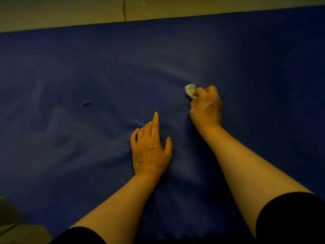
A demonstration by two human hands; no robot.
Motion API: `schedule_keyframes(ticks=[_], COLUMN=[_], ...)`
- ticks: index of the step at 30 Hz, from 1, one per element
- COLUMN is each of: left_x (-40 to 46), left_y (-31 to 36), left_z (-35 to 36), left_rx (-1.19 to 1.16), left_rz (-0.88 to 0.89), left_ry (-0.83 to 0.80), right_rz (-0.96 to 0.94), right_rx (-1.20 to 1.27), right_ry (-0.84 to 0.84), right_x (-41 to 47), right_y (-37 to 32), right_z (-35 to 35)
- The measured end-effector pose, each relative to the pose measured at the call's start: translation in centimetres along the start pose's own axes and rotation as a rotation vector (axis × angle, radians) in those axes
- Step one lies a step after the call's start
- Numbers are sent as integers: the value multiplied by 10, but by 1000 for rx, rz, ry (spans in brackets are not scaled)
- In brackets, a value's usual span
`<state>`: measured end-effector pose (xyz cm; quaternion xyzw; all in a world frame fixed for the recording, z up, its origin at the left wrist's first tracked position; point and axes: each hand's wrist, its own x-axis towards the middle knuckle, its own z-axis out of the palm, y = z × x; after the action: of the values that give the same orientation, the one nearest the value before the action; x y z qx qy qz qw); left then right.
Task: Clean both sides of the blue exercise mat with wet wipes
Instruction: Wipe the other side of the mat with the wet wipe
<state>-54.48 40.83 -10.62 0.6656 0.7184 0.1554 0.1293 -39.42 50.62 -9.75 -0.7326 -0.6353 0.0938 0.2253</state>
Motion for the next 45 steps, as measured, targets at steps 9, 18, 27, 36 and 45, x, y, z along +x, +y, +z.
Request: schedule_keyframes(ticks=[9, 18, 27, 36, 45], left_x=[103, 191, 193, 220, 228], left_y=[-7, -2, -25, -30, -29], left_z=[-20, -29, -13, -17, -5], left_rx=[-86, 74, 132, 87, 19], left_rz=[94, 237, 284, 309, 221], left_ry=[-389, -562, -532, -331, -215], right_rz=[-155, -43, 236, -42, -240], right_rx=[55, 51, 71, 217, 187], right_ry=[-72, 24, 176, 92, -1], right_x=[15, 55, 104, 108, 114], right_y=[-33, -34, -3, -45, -66], right_z=[23, 28, 26, 45, 69])
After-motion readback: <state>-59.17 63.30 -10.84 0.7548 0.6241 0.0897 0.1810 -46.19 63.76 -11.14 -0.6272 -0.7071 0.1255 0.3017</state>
